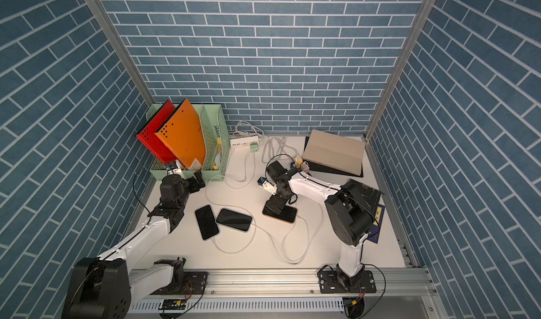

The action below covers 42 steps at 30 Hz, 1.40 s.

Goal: Unplug the charging cable from the phone
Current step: Pick up the phone at the center of the board.

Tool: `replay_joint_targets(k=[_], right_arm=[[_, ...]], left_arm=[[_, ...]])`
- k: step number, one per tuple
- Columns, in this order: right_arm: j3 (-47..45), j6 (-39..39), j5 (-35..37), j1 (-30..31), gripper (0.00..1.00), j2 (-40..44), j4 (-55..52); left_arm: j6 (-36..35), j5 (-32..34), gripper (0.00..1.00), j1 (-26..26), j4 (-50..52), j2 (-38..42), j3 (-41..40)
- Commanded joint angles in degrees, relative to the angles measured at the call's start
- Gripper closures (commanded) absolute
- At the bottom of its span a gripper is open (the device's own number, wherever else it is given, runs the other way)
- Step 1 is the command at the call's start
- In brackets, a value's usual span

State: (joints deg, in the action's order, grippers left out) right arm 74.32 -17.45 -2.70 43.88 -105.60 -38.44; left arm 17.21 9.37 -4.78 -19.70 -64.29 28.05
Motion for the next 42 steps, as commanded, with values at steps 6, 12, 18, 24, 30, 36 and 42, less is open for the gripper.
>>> replay_joint_targets(k=[6, 12, 18, 24, 30, 36, 42], right_arm=[[0.3, -2.7, 2.3, 2.9, 0.01, -1.0, -2.5], [-0.5, -2.7, 2.7, 4.5, 0.01, -1.6, -1.9], [-0.9, -2.8, 2.6, 5.4, 0.01, -2.0, -1.6], [-2.2, -2.8, 2.7, 6.2, 0.01, -2.2, -0.6], [-3.3, -2.5, 2.7, 6.6, 0.01, -2.9, 0.3], [-4.5, -2.3, 0.8, 6.5, 0.01, -3.3, 1.4], [-5.4, -1.9, 1.5, 6.4, 0.01, -4.1, 2.1]], left_arm=[[0.0, 1.3, 0.0, -0.3, 1.5, -0.1, 0.3], [0.0, 1.4, 0.0, -0.3, 1.7, -0.4, 0.4], [0.1, 1.5, 0.0, -0.3, 1.8, -0.8, 0.5], [0.1, 1.5, 0.0, -0.3, 2.0, -1.2, 0.6], [0.1, 1.5, 0.0, -0.3, 2.0, -1.3, 0.8], [0.2, 1.6, 0.0, -0.3, 2.4, -1.3, 1.0], [0.0, 1.5, 0.0, -0.3, 3.4, -1.8, 1.0]])
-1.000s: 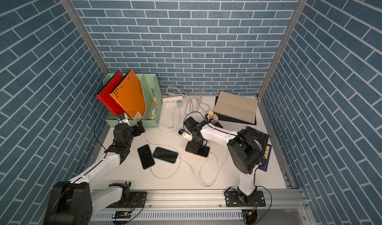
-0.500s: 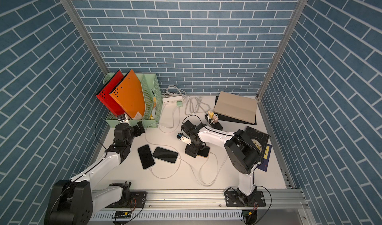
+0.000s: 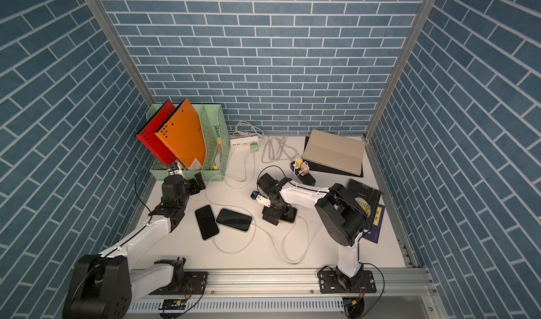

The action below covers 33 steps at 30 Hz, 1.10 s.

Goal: Unplug the charging cable from the phone
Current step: Pick up the phone at the center of the board.

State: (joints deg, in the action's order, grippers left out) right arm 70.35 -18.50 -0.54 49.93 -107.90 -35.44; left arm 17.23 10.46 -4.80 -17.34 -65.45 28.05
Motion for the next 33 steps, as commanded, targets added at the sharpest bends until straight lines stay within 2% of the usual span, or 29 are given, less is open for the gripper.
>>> replay_joint_targets(k=[1, 3, 8, 10, 16, 23, 27, 29, 33], right_arm=[[-1.6, -0.8, 0.0, 0.4, 0.0, -1.9, -0.7], [-1.8, -0.8, 0.5, 0.4, 0.02, -2.1, -0.7], [-0.9, -0.8, -1.0, 0.0, 0.24, -2.7, -1.0], [0.0, -0.6, -0.7, 0.0, 0.28, -3.3, -1.8], [4.3, 2.0, -1.3, -0.8, 0.3, -2.8, -2.1], [6.7, 4.1, -2.5, -1.9, 0.31, 2.8, 2.4], [8.5, 6.5, -7.7, -3.7, 0.37, 4.2, 3.9], [9.3, 8.4, -12.9, -5.2, 0.39, 4.2, 4.2], [9.5, 12.6, -18.6, -6.9, 0.41, 4.6, 7.2]], left_arm=[[0.0, 0.4, 0.0, -0.3, 1.2, -0.6, 1.0], [0.0, 0.4, 0.0, -0.3, 1.2, -0.6, 1.7], [0.1, 0.3, 0.0, -0.3, 1.3, -0.6, 2.4], [0.2, 0.3, 0.0, -0.3, 1.3, -0.3, 2.4], [1.4, -0.4, 0.0, -0.3, 2.6, 0.8, 3.3], [3.1, -1.7, 0.0, -0.3, 8.6, 1.3, 7.5], [3.8, -3.9, 0.0, -0.2, 9.7, 2.9, 8.5], [4.0, -5.8, 0.0, -0.2, 9.8, 3.9, 8.8], [3.8, -14.3, 0.0, 0.2, 11.2, 3.1, 11.0]])
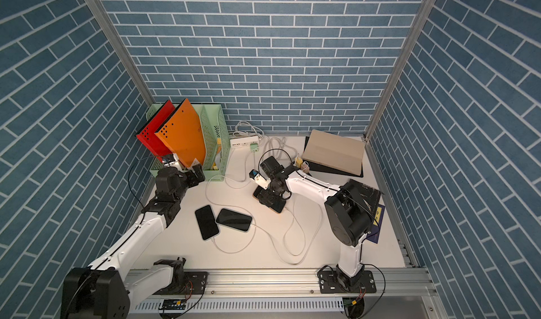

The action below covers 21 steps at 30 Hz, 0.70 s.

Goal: Unplug the charging cable from the phone
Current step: Pick up the phone at the center of the board.

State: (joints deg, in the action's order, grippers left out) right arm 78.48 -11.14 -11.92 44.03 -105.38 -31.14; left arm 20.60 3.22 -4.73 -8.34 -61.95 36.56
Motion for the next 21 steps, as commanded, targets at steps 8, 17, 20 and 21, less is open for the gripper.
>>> replay_joint_targets(k=[8, 17, 20, 21], right_arm=[[1.3, 19.3, -28.4, -6.5, 0.58, 1.1, 11.7], [-1.6, 26.8, -40.2, -9.5, 0.55, 2.3, 19.8], [-1.9, 27.7, -44.8, -10.2, 0.55, 2.5, 20.7], [-2.1, 27.9, -46.9, -10.5, 0.55, 2.6, 21.0]], left_arm=[[0.8, -20.2, 0.0, 0.2, 1.8, -4.0, 5.0], [3.7, -34.9, 0.0, -0.4, -1.3, -6.2, 5.0], [4.1, -38.8, 0.0, -1.9, -1.7, -8.7, 5.7], [3.6, -39.8, 0.0, -3.1, -1.9, -9.3, 6.0]])
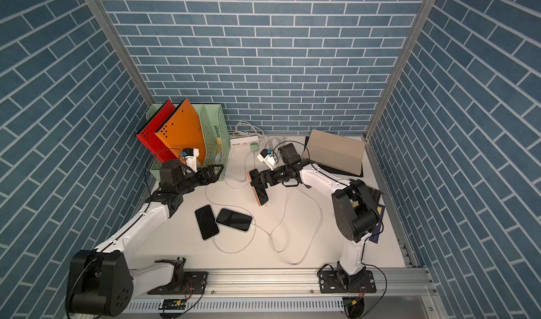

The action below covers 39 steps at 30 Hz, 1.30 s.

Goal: Unplug the charging cable from the phone
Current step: Pick up the phone at the center of the board.

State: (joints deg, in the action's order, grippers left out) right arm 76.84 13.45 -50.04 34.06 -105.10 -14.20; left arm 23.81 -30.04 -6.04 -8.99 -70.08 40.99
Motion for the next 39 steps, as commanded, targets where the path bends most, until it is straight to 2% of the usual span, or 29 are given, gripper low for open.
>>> replay_joint_targets(k=[1, 4, 14, 21, 28, 33, 39], right_arm=[[-0.5, 3.4, -10.6, -1.0, 0.55, 2.3, 4.3], [-0.7, 3.7, -15.3, -1.9, 0.55, 2.2, 4.5], [-0.5, 3.4, -24.4, -3.1, 0.57, 5.1, 5.6], [-0.6, 3.4, -26.7, -3.2, 0.61, 6.1, 6.1], [-0.5, 4.4, -27.6, -3.2, 0.63, 7.6, 7.4], [-2.8, 9.5, -27.9, -3.2, 0.65, 9.0, 14.2], [-7.6, 22.1, -27.4, -3.1, 0.68, 10.6, 30.7]], left_arm=[[0.1, -7.3, 0.0, -2.6, -1.6, -1.6, 1.6], [0.0, -11.3, 0.0, -4.6, -3.6, -1.8, 1.6], [-0.6, -24.0, 0.0, -9.9, -6.2, -1.5, 2.1], [-3.4, -28.2, 0.0, -14.1, -3.5, -2.6, 3.6], [-7.4, -27.9, 0.0, -18.3, 1.3, -7.6, 7.2], [-7.8, -28.1, 0.0, -18.9, 0.9, -9.0, 8.2], [-8.0, -29.1, 0.0, -19.6, -0.2, -9.5, 8.2]])
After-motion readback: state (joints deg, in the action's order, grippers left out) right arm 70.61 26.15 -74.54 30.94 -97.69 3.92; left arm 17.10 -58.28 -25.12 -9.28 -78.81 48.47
